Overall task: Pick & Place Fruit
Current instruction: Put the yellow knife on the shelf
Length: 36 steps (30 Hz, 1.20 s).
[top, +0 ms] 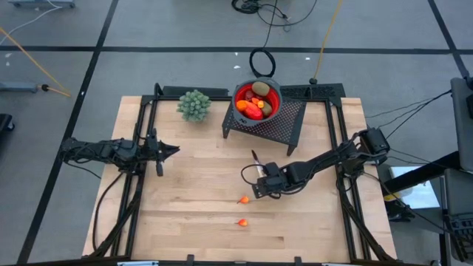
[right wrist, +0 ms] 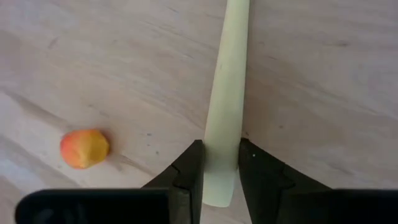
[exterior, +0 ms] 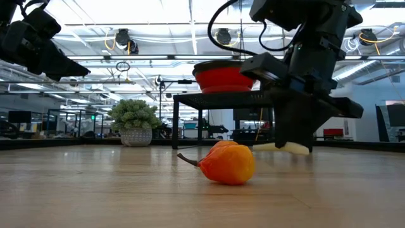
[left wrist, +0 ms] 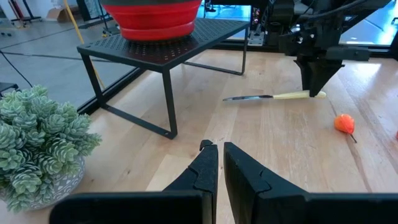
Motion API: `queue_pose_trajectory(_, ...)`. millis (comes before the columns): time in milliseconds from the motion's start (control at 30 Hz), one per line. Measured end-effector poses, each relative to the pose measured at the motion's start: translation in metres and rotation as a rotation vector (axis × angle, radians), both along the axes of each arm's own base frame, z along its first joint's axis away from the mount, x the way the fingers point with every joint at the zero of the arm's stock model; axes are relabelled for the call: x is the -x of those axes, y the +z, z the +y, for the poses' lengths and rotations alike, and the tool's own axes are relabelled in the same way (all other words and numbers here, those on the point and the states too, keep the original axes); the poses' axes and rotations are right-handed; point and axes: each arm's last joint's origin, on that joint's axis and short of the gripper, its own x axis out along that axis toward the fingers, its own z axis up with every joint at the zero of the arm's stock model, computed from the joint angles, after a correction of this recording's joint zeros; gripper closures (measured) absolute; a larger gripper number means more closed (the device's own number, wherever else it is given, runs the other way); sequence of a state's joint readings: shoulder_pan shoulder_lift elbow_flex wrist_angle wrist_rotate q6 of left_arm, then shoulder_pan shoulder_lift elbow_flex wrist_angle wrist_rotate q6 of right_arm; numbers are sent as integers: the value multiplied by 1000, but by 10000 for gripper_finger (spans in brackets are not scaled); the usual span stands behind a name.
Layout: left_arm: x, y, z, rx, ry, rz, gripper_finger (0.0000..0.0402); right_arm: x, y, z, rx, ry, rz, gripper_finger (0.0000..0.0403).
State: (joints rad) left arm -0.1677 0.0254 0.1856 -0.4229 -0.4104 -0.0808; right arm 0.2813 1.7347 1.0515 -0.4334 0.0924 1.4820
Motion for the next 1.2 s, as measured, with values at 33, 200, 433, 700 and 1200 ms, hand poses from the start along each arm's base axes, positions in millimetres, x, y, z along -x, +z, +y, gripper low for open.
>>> queue_pose_trajectory(33,0,0,0,0,0,0,376,0,2,0,-1,3,-7,327)
queue_pose_trajectory(200,0,0,0,0,0,0,376,1,9,-1,1,3,-30,324)
queue_pose_trajectory(433,0,0,0,0,0,0,376,1,9,-1,4,8,-25,324)
queue_pose_trajectory(700,0,0,0,1,0,-1,376,2,9,2,-15,107,-14,324)
queue_pose_trajectory(1200,0,0,0,2,0,-1,376,-15,19,10,58,440,-245,322)
